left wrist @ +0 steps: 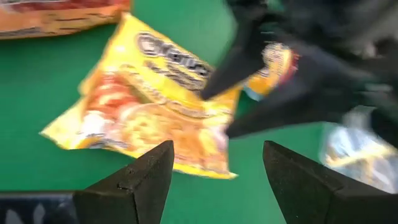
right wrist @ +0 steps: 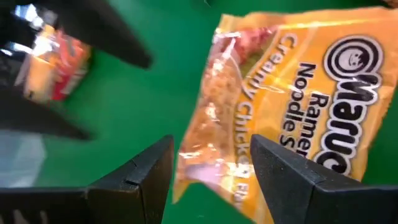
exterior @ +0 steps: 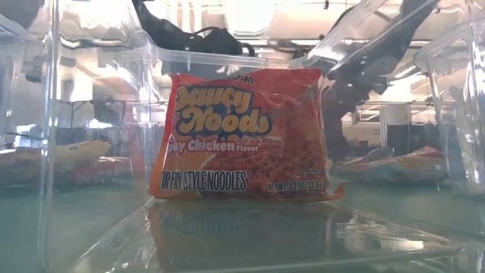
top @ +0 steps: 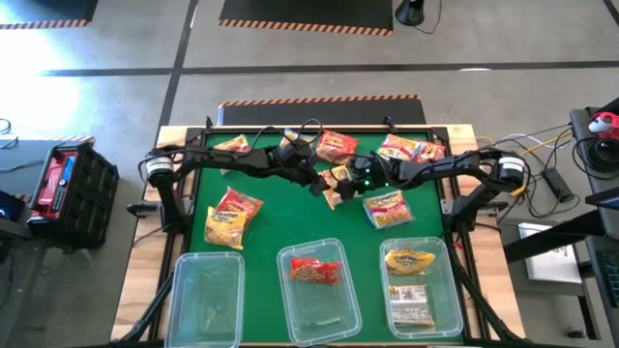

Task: Sort Maruchan noodles
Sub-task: Put the yellow noodle pack into the right transparent bin

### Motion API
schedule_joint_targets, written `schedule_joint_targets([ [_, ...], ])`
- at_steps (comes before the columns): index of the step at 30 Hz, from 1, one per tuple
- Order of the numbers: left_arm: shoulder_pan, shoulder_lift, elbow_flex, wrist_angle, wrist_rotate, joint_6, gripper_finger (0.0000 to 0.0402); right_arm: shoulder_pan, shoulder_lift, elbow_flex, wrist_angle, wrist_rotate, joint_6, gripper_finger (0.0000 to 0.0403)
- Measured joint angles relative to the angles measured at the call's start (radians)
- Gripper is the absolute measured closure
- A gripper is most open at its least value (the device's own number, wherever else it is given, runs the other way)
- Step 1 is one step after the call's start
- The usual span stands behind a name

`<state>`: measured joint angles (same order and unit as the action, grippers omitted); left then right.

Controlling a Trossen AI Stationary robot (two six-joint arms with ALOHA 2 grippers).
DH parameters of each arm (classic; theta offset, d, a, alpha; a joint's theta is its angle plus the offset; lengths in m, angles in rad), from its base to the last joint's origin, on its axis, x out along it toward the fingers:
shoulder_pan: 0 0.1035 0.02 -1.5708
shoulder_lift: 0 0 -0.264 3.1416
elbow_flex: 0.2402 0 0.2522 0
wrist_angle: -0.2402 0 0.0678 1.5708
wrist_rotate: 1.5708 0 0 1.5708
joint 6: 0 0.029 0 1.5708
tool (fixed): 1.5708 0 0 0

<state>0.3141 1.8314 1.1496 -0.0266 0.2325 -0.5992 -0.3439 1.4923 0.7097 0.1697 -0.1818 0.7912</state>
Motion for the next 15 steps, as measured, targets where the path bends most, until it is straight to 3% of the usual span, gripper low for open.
schedule_joint_targets([
  [4,0.0,0.027,0.0,0.003,-0.069,-0.028,0.017,0.001,-0.027,0.0,0.001,-0.002,0.029,0.02],
  [15,0.0,0.087,0.0,0.053,-0.093,-0.049,0.017,-0.025,-0.065,0.002,-0.038,0.002,0.0,0.02],
])
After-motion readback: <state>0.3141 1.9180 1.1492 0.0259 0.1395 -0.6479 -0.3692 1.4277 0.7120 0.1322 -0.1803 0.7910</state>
